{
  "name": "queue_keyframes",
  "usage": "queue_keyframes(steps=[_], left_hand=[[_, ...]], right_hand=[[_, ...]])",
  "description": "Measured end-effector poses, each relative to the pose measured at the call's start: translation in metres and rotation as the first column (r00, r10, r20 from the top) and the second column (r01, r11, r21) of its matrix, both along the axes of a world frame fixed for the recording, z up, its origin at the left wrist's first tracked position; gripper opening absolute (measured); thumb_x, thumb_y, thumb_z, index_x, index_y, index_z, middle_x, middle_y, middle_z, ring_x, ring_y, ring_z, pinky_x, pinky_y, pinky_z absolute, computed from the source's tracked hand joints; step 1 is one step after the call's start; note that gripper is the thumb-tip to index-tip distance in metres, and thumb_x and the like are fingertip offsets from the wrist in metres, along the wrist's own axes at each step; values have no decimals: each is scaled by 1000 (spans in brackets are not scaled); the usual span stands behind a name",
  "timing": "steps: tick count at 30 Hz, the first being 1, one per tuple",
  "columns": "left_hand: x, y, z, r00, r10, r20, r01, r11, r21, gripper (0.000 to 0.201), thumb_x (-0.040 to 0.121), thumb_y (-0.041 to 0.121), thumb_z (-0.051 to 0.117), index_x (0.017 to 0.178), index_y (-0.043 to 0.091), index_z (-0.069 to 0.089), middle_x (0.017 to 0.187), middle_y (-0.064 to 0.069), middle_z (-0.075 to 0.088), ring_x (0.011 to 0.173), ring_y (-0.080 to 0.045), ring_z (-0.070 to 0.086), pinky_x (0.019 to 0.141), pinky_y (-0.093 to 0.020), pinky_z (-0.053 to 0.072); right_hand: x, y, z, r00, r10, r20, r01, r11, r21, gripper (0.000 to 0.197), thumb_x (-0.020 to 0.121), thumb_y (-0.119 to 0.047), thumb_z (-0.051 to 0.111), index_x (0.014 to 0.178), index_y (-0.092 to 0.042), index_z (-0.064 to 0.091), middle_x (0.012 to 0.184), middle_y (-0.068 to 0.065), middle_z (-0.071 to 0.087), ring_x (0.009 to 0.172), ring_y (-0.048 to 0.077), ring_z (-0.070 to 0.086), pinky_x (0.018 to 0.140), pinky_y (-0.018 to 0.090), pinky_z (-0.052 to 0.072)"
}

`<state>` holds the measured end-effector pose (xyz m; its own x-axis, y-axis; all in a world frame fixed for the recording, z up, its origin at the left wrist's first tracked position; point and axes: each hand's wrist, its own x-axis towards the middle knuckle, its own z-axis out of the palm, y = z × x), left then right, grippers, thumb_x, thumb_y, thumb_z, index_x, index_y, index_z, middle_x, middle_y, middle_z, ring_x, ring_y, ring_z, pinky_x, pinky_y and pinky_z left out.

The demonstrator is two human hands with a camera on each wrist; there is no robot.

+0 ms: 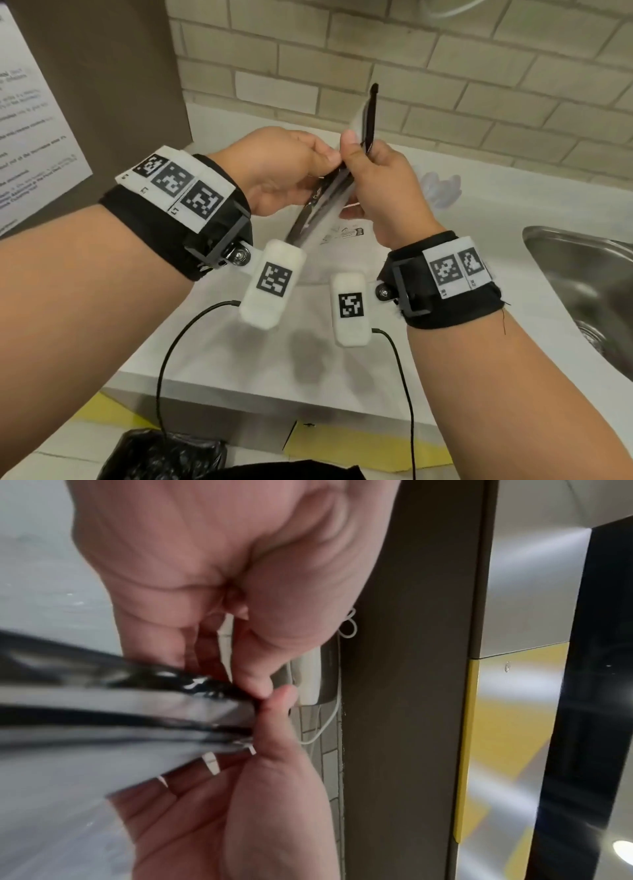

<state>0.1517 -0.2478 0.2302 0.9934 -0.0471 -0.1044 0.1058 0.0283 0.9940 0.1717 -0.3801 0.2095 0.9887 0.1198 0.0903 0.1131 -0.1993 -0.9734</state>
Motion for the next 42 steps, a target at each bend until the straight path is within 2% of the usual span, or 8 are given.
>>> queue_keyframes(steps=[11,15,20,27,30,34,38,42], left_hand=[[-6,19,8,979,202,26,-203,959,195,23,85,26,72,102,15,62,75,6,72,63,-11,67,59,-27,58],[-2,24,-9,994,113,14,-69,501,863,41,87,30,66,121,8,60,114,-12,63,95,-26,59,71,-32,50],[1,33,-14,954,214,-209,-182,970,164,8,93,7,57,96,5,64,112,-15,68,89,-28,68,82,-47,58],[-19,42,-17,990,13,-139,-75,891,-448,29,88,-6,42,92,18,58,97,-8,60,78,-22,61,65,-32,56],[-26,45,-33,1000,-10,5,9,1000,18,41,83,-14,43,80,23,60,84,1,54,68,-22,51,45,-17,41],[-29,42,-44,997,49,-55,16,583,812,55,85,4,59,134,28,53,127,-2,56,95,-14,60,70,-18,47],[-30,37,-48,992,10,-125,108,434,894,93,81,9,63,154,25,8,134,-7,53,105,-24,52,84,-33,50],[-34,41,-61,992,124,5,-96,743,662,45,81,5,63,121,22,53,99,1,63,83,-17,61,57,-19,51]], right_hand=[[7,-12,-27,905,88,-417,74,930,359,32,92,15,29,99,-4,54,78,12,59,64,22,59,65,46,54],[9,-9,-9,856,314,-410,68,719,692,33,94,0,34,121,2,54,110,17,67,98,31,66,89,49,51],[6,-3,-24,980,79,-184,-99,990,-102,43,74,-11,78,112,-6,60,104,10,71,91,28,71,76,44,60],[22,-7,-37,915,44,-402,-91,991,-99,22,95,3,40,86,-14,52,84,4,54,75,21,59,61,34,53],[23,-3,-26,901,109,-419,-45,986,160,31,95,8,32,80,-11,52,81,9,58,70,22,59,64,39,53],[15,15,-16,917,198,-347,-61,928,368,33,94,7,34,105,-11,60,88,9,67,69,23,66,61,35,58],[8,16,-25,878,462,-129,-415,866,278,54,83,6,60,118,-35,61,108,-8,67,93,15,68,85,33,57],[7,18,-40,940,336,61,-301,900,-316,54,72,18,53,93,-26,77,97,-12,72,100,10,67,87,19,54]])
